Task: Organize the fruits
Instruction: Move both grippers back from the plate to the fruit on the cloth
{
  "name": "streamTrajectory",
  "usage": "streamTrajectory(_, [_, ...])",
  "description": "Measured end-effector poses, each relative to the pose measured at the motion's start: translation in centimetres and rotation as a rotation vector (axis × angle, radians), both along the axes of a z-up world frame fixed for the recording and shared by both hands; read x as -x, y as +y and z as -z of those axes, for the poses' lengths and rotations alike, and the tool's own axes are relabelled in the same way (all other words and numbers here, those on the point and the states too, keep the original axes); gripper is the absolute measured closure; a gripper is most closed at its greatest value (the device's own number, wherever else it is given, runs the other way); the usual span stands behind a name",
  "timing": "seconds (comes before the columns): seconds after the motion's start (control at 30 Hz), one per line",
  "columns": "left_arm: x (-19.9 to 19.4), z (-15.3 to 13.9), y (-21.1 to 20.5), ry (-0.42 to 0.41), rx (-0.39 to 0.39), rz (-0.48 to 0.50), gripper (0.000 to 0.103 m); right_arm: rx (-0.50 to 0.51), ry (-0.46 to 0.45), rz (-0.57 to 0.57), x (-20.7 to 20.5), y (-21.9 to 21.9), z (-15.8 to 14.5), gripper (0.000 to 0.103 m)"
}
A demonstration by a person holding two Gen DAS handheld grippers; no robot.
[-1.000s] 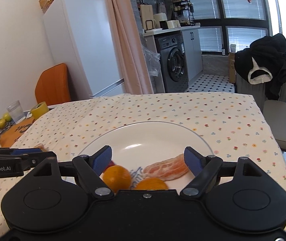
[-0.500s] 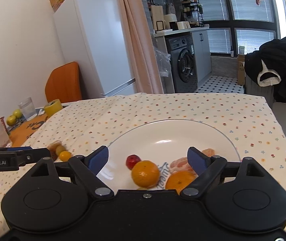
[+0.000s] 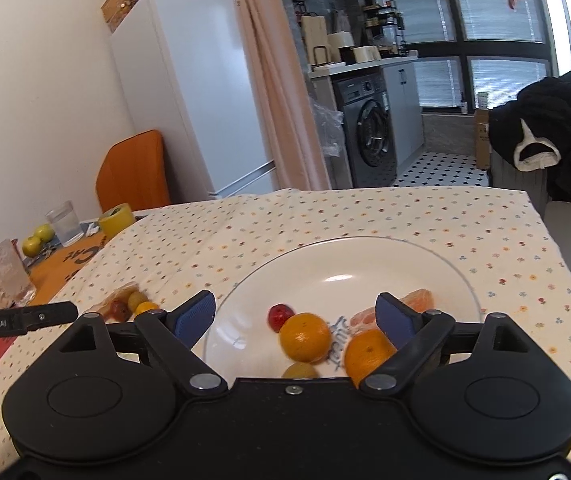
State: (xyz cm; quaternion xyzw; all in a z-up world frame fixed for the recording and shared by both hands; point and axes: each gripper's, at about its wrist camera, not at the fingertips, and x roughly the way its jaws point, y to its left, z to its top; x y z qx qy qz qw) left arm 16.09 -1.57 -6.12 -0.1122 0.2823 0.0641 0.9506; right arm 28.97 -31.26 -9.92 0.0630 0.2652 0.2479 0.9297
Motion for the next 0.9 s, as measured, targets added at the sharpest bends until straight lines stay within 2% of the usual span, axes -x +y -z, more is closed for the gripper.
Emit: streamTrajectory(0.9, [2.6,1.4,6.3,0.005,0.045,-0.109,0.023,0.042,0.03,-0.19,1.1,9.0,0.9,0.016])
